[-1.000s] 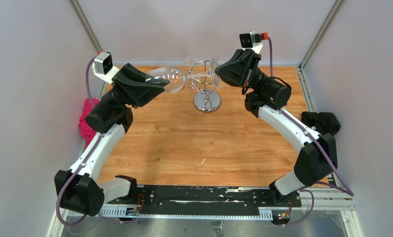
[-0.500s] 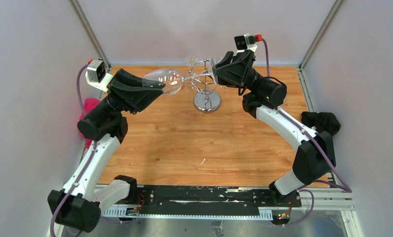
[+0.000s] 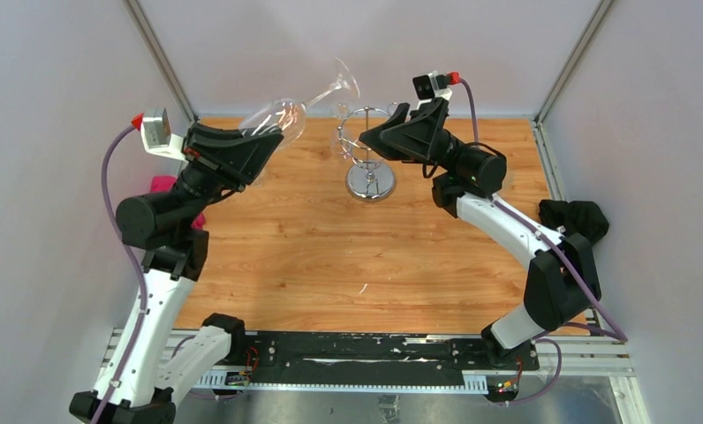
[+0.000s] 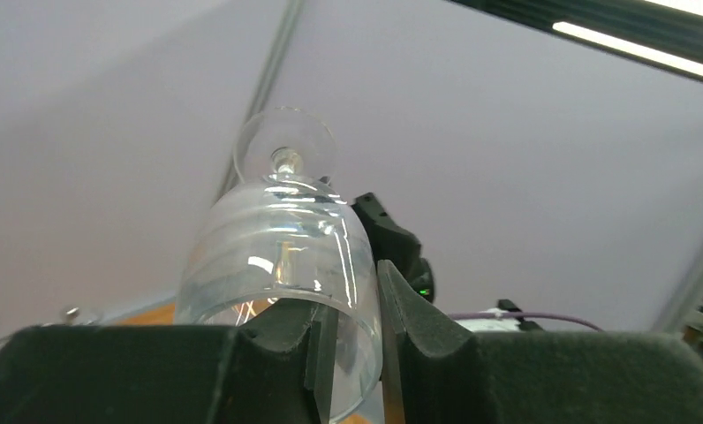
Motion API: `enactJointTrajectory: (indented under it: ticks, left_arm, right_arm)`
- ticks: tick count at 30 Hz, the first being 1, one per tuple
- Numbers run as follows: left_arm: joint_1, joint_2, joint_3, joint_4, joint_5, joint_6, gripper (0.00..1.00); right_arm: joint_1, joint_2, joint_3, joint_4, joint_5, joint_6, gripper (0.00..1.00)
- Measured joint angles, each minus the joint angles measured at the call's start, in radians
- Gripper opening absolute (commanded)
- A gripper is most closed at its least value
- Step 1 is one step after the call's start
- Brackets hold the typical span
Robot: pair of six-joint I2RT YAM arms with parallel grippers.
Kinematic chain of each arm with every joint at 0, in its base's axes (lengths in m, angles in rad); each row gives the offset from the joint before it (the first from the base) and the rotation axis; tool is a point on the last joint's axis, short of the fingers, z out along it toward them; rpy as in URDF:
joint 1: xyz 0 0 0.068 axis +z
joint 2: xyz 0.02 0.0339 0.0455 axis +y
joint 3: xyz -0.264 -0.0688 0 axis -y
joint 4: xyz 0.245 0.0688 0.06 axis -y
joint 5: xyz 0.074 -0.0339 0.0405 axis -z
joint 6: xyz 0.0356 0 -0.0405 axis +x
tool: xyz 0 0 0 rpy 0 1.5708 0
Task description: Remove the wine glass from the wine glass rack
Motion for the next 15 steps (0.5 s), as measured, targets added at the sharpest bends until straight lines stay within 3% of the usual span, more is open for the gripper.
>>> enactJointTrajectory:
  ticks: [4, 10, 15]
  left_arm:
    - [0.000, -0.003, 0.143, -0.324, -0.101, 0.142, 0.00]
    - [0.000, 0.077, 0.541, -0.919, -0.389, 0.389, 0.00]
    - [0.000, 0.185, 0.780, -1.279, -0.599, 0.515, 0.00]
  right_arm:
    - [-0.027, -0.011, -0.038, -0.001, 0.000, 0.000, 0.59]
    - [-0.132, -0.046, -0.091, -0.007, -0.003, 0.003, 0.59]
    - [-0.192, -0.083, -0.101, -0.030, -0.032, 0.004, 0.60]
